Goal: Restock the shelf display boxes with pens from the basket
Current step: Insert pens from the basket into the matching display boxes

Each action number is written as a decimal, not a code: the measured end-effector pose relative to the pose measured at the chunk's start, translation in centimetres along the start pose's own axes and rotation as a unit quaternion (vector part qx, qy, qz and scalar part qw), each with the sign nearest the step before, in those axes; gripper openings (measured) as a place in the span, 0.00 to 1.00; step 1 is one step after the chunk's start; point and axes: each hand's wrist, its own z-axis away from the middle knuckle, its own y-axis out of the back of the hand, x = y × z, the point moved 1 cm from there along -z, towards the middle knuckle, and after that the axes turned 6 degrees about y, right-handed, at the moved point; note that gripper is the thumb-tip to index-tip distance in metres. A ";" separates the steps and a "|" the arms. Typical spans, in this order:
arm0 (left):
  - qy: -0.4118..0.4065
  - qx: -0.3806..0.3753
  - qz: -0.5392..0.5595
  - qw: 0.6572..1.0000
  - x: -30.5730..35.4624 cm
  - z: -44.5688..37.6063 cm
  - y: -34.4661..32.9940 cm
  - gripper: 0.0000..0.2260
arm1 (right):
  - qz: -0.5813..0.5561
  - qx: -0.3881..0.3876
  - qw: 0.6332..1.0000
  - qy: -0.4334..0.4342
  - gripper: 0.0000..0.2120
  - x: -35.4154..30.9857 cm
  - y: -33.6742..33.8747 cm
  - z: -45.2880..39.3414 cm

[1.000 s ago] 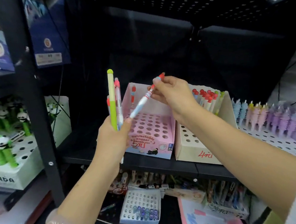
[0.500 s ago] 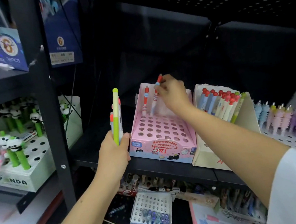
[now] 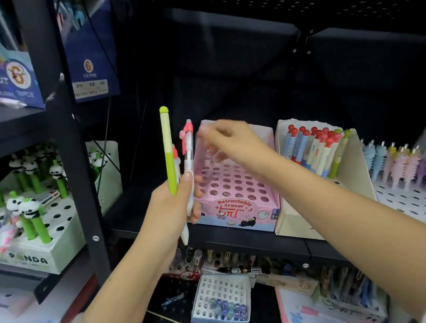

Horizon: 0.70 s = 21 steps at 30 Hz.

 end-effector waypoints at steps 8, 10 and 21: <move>0.008 -0.011 0.001 1.000 0.1 1.5 -1.8 0.10 | -0.121 -0.041 0.992 -0.021 0.07 -0.9 0.8 1.9; 0.011 -0.005 -0.013 1.000 0.2 1.5 -1.9 0.10 | -0.147 -0.027 0.988 -0.036 0.08 -0.4 1.3 2.2; -0.007 0.088 -0.080 0.993 0.5 0.4 -0.9 0.10 | 0.076 0.169 0.983 -0.002 0.10 2.0 4.5 -1.1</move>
